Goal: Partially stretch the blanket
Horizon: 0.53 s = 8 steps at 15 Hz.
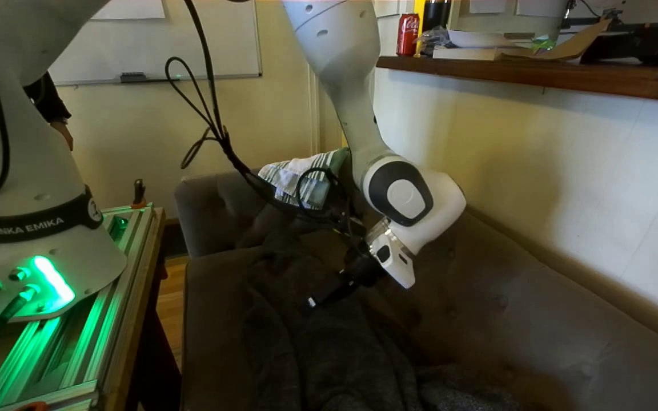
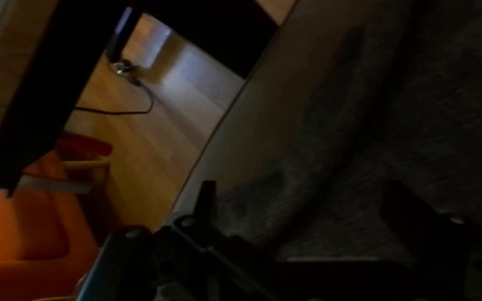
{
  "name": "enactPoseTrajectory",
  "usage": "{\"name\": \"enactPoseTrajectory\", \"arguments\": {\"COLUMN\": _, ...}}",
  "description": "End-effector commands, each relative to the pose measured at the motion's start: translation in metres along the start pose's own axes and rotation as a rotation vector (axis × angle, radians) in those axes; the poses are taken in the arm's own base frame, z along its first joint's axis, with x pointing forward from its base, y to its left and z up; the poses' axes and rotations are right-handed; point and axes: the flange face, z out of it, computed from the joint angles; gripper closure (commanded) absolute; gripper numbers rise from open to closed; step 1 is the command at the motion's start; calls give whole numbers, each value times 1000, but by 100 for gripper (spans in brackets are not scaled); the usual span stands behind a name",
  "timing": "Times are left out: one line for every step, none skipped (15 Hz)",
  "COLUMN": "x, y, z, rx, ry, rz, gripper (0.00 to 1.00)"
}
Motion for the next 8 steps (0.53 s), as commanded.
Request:
{"name": "enactPoseTrajectory", "arguments": {"x": -22, "y": -51, "z": -4, "rx": 195, "ry": -48, "rz": 3, "gripper": 0}}
{"name": "enactPoseTrajectory", "arguments": {"x": -27, "y": -62, "z": -7, "rx": 251, "ry": -46, "rz": -3, "gripper": 0}}
{"name": "enactPoseTrajectory", "arguments": {"x": -31, "y": -71, "z": -14, "rx": 305, "ry": -50, "rz": -10, "gripper": 0}}
{"name": "enactPoseTrajectory", "arguments": {"x": -33, "y": -78, "z": -19, "rx": 358, "ry": -45, "rz": -11, "gripper": 0}}
{"name": "enactPoseTrajectory", "arguments": {"x": -32, "y": -86, "z": -25, "rx": 412, "ry": -32, "rz": -11, "gripper": 0}}
{"name": "enactPoseTrajectory", "arguments": {"x": -26, "y": -94, "z": -29, "rx": 466, "ry": 5, "rz": -9, "gripper": 0}}
{"name": "enactPoseTrajectory", "arguments": {"x": -15, "y": -102, "z": -33, "rx": 506, "ry": 61, "rz": -4, "gripper": 0}}
{"name": "enactPoseTrajectory", "arguments": {"x": -4, "y": -106, "z": -37, "rx": 547, "ry": 120, "rz": -1, "gripper": 0}}
